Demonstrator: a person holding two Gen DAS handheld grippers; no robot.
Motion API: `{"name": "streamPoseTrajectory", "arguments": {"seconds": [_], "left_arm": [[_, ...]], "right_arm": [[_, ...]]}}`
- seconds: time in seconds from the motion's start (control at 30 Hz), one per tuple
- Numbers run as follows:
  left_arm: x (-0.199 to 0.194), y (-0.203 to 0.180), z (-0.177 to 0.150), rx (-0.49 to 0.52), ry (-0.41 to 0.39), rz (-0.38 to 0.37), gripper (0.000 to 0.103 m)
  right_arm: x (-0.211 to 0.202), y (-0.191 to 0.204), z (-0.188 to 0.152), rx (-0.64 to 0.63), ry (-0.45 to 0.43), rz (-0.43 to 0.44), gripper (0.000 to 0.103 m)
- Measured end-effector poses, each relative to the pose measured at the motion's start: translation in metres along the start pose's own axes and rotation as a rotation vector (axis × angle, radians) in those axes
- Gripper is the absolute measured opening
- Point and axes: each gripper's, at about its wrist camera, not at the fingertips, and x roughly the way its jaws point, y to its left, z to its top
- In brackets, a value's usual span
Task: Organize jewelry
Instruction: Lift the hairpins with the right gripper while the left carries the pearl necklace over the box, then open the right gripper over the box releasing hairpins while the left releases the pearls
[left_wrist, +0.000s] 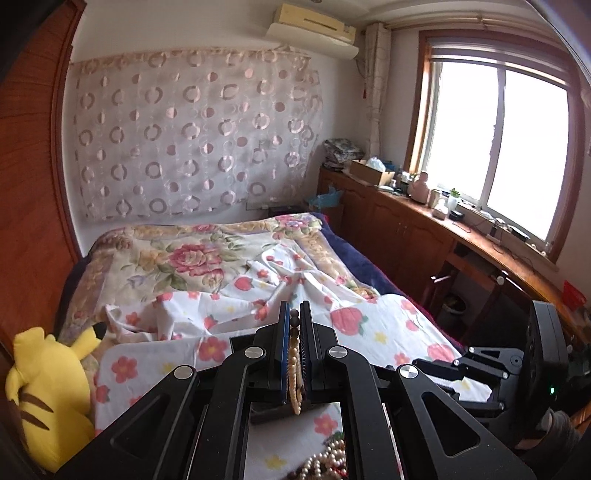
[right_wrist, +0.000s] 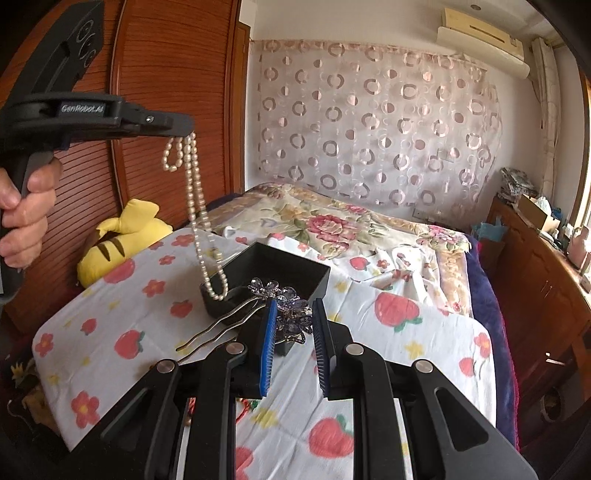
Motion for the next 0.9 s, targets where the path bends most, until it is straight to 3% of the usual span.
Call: {"name": "streamPoseTrajectory", "arguments": {"seconds": [0.27,0.7,0.77,0.83,0.9], "left_arm": [[0.042,0.013,0.001,-0.016,0.058,0.03,0.005],[0.099,0.046,-0.062,-0.073,0.198,0.051,0.005],[0.1,0.048,-0.069,-0.071,0.205,0.057,0.009],[0.099,0.05,-0.074,-0.073,0.206,0.06,0.037],[0.095,0.051,-0.076,-0.072,0.189,0.071,0.047]], "right_arm": [[0.035,-0.012,0.017,0.004,0.027,-0.024,0.021],[0.107,-0.016,0.027,-0.004,0.099,-0.063,0.021],[0.118,-0.016,0.027,0.003,0.105,-0.065,0.021],[0.127,-0.016,0.026,0.024,0.106,-0.059,0.021],[0.133,-0.014,0.025,0.02,0.102,-0.065,0.021]]}}
